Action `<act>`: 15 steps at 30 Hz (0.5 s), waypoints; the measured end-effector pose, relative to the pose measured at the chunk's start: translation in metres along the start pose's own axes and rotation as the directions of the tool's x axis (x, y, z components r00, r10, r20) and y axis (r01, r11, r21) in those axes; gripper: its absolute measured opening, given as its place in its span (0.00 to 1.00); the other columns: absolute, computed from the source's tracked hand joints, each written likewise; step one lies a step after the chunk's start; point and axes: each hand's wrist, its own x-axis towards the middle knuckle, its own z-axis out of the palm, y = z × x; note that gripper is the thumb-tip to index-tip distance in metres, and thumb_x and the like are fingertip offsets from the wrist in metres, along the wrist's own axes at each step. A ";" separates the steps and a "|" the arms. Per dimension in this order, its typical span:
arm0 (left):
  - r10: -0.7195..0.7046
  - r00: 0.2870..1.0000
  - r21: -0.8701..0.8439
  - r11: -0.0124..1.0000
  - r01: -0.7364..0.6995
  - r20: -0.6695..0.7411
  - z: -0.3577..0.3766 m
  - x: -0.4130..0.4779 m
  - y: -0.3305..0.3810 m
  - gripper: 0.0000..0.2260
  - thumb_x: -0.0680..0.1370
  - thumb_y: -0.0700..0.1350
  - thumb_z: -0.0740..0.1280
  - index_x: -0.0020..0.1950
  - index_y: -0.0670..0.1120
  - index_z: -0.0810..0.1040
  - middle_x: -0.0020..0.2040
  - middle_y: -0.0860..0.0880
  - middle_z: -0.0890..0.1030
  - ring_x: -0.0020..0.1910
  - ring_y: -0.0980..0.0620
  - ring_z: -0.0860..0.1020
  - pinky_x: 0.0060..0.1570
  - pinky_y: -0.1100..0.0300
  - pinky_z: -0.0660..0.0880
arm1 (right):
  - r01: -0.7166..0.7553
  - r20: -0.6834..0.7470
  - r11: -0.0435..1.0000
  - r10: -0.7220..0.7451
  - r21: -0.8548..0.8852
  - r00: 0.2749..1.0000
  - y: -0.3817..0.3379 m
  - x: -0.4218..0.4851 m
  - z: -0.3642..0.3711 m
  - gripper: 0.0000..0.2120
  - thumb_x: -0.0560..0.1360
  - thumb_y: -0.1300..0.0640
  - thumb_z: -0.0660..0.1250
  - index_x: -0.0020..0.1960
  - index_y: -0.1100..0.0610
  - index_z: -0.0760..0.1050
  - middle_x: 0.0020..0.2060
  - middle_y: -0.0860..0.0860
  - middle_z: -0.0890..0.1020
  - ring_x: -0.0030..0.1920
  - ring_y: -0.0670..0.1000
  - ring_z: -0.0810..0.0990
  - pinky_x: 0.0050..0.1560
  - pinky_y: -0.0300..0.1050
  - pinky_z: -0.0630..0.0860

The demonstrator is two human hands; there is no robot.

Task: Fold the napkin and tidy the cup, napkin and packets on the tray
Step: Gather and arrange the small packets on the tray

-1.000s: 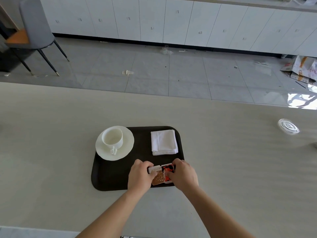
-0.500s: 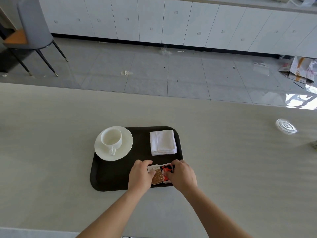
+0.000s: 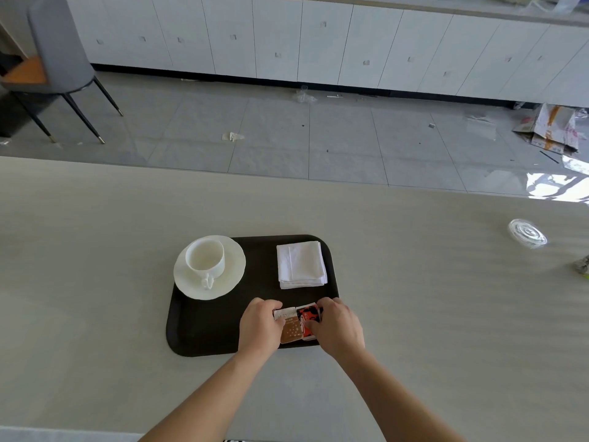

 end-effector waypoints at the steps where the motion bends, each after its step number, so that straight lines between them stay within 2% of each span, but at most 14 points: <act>1: 0.001 1.000 0.000 1.000 -0.001 0.000 0.000 0.000 0.000 0.17 0.74 0.43 0.73 0.62 0.49 0.79 0.56 0.49 0.78 0.51 0.52 0.80 0.48 0.65 0.75 | -0.001 0.000 1.000 0.001 0.000 1.000 0.000 0.000 0.000 0.14 0.74 0.48 0.71 0.57 0.51 0.76 0.47 0.46 0.76 0.40 0.47 0.75 0.32 0.36 0.67; 4: 0.007 1.000 -0.008 1.000 -0.007 0.004 0.000 0.000 0.000 0.17 0.74 0.42 0.73 0.62 0.49 0.79 0.56 0.49 0.78 0.50 0.53 0.80 0.47 0.66 0.74 | -0.001 -0.004 1.000 0.001 0.002 1.000 0.000 0.000 0.000 0.14 0.74 0.48 0.71 0.57 0.51 0.76 0.46 0.46 0.75 0.40 0.47 0.75 0.32 0.36 0.66; 10: 0.034 0.999 -0.041 0.999 -0.033 0.017 -0.001 -0.001 -0.001 0.15 0.75 0.40 0.72 0.61 0.47 0.80 0.53 0.50 0.77 0.45 0.55 0.77 0.44 0.69 0.71 | -0.010 0.002 1.000 0.010 0.014 1.000 0.000 0.000 0.001 0.13 0.74 0.49 0.72 0.57 0.50 0.76 0.46 0.46 0.76 0.42 0.48 0.77 0.35 0.39 0.71; 15: 0.041 0.999 -0.048 0.998 -0.041 0.010 -0.003 -0.002 0.001 0.15 0.75 0.40 0.72 0.62 0.48 0.80 0.54 0.49 0.77 0.48 0.54 0.79 0.46 0.68 0.73 | -0.015 0.001 1.000 0.015 0.008 1.000 0.001 -0.001 0.001 0.13 0.74 0.48 0.71 0.56 0.50 0.76 0.45 0.45 0.74 0.41 0.47 0.75 0.31 0.37 0.68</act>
